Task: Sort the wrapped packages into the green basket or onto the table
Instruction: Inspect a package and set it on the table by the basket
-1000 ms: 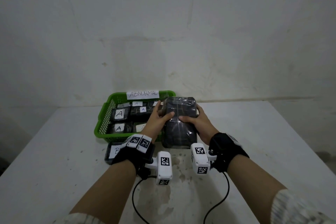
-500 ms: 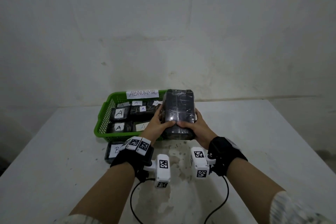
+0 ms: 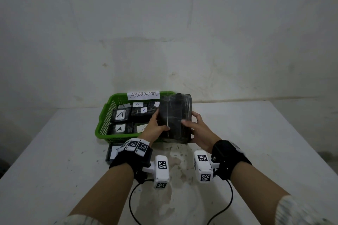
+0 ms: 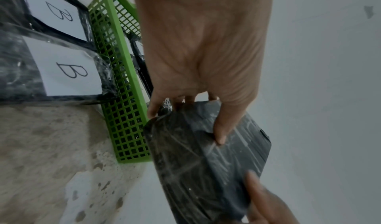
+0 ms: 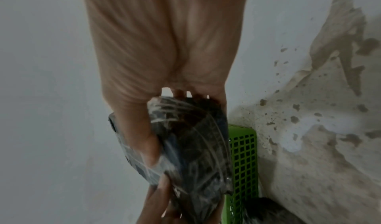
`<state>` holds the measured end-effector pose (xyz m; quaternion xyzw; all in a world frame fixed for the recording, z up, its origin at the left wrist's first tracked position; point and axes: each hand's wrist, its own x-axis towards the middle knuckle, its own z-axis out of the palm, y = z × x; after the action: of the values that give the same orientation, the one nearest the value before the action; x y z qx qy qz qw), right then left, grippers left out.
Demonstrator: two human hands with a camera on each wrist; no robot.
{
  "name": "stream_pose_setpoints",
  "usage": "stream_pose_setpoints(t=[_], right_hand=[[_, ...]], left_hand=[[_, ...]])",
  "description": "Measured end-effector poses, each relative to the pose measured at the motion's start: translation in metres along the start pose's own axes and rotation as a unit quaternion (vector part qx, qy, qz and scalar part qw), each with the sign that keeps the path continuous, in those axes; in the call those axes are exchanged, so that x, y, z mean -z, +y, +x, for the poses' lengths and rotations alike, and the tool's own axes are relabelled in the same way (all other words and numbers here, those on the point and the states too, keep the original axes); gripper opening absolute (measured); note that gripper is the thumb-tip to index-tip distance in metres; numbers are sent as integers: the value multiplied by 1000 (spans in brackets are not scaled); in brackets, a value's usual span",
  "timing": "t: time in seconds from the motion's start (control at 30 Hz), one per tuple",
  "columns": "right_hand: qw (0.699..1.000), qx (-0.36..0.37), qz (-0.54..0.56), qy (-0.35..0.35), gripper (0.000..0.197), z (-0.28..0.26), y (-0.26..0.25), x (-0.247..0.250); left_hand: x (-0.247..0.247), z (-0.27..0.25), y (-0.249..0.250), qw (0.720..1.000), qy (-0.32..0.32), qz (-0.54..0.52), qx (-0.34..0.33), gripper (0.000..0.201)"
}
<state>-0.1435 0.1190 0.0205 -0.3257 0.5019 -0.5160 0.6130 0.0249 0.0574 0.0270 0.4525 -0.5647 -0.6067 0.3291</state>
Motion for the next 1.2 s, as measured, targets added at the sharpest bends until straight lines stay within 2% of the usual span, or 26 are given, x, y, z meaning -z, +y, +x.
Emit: stream_pose_setpoints(t=[0.07,0.1,0.13,0.2,0.3,0.43,0.5,0.57,0.67,0.8,1.0,1.2], right_hand=[[1000,-1,7,-7,39,-2,-3,-1],[1000,4,4,-13,35,-3,-5,-2],[1000,10,-3,-23,38,-4,-6,-3],[998,19,-24,-50,56,-4,-8,-5],[994,25,-75,-78,77,-6,-10,-8],[992,44,-102,-54,88,-8,-9,-8],[991,48,-111,-52,91,-8,-8,-8],[991,48,-114,-59,87,-9,-8,-7],[991,53,-105,-57,72,-9,-11,-7],[990,64,-116,-53,68,-10,-12,-6],[990,57,-120,-38,52,-10,-13,-7],[988,54,-136,-39,55,-10,-8,-9]], left_hand=[[-2,-1,3,999,-15,-38,2,72],[-4,-3,6,998,-30,-62,8,66],[-7,-5,9,996,-44,-81,14,61],[-12,-7,15,992,-57,-111,21,55],[-15,-5,17,988,-61,-138,20,62],[-16,-4,18,992,-50,-116,25,59],[-16,-3,18,992,-40,-113,25,65],[-16,-3,17,993,-33,-111,28,75],[-16,-4,17,993,-29,-116,24,79],[-14,-4,16,991,-20,-127,44,84],[-15,-4,15,990,-11,-133,41,79],[-12,-2,12,991,20,-129,38,70]])
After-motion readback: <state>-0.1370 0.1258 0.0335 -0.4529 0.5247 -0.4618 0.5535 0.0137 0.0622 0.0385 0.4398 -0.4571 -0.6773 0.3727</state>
